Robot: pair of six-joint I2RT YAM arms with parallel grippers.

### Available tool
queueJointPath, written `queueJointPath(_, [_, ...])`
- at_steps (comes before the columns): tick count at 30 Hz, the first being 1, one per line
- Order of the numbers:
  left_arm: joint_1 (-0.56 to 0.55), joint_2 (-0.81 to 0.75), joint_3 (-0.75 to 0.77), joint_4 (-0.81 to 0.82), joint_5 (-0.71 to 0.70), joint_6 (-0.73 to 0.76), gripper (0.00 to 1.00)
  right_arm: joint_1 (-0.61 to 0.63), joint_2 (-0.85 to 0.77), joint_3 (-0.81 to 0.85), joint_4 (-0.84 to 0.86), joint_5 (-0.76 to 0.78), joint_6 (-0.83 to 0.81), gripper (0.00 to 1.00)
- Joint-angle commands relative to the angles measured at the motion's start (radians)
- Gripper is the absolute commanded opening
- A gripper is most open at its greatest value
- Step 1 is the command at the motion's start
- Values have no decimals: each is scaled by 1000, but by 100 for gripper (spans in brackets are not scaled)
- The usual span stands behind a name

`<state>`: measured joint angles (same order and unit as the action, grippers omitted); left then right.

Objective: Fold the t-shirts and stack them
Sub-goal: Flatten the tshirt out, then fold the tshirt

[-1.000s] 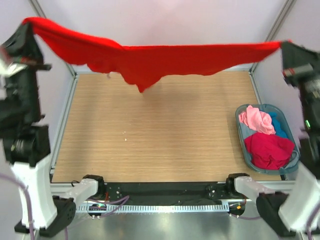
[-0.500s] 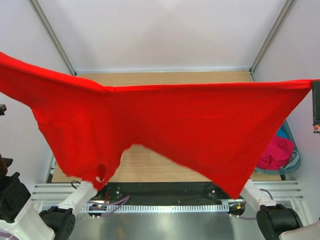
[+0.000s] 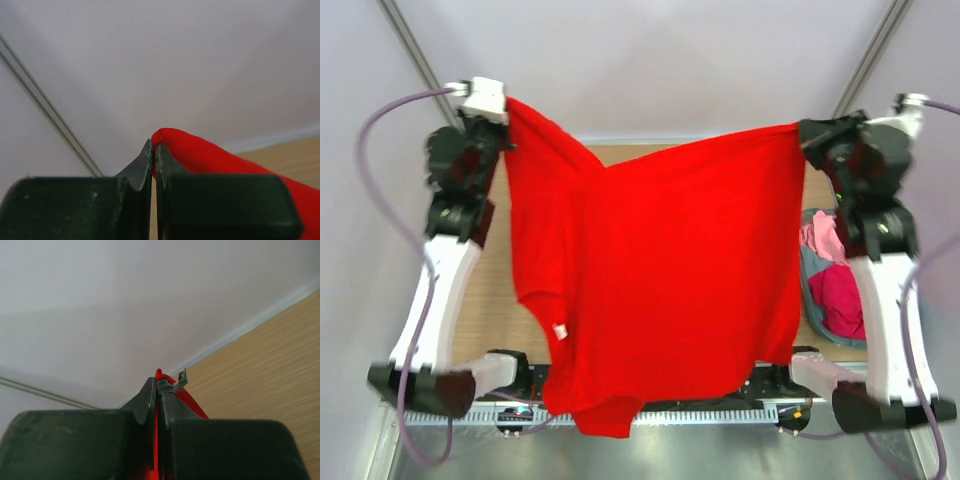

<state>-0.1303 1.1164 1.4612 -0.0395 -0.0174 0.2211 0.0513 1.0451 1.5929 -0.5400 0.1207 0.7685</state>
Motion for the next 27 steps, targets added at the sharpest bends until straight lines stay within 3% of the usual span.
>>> queueJointPath(1, [4,109,-100,170,-9,23,0,-1,93,-166,265,2,-77,1])
queueJointPath(3, [6,235,-148,264,-4,20,0,-1,156,-291,408,36,-77,1])
queueJointPath(7, [12,482,-157,438,-16,58,0,-1,341,-372,606,25,-66,1])
queueJointPath(13, [26,837,63,561,42,75,0,-19,729,-209,698,-64,-106,1])
queueJointPath(20, [27,991,209,556,142,49,0,-39,972,25,661,-108,-103,1])
queueJointPath(27, [17,978,254,405,247,75,0,-80,1159,284,558,-173,-121,1])
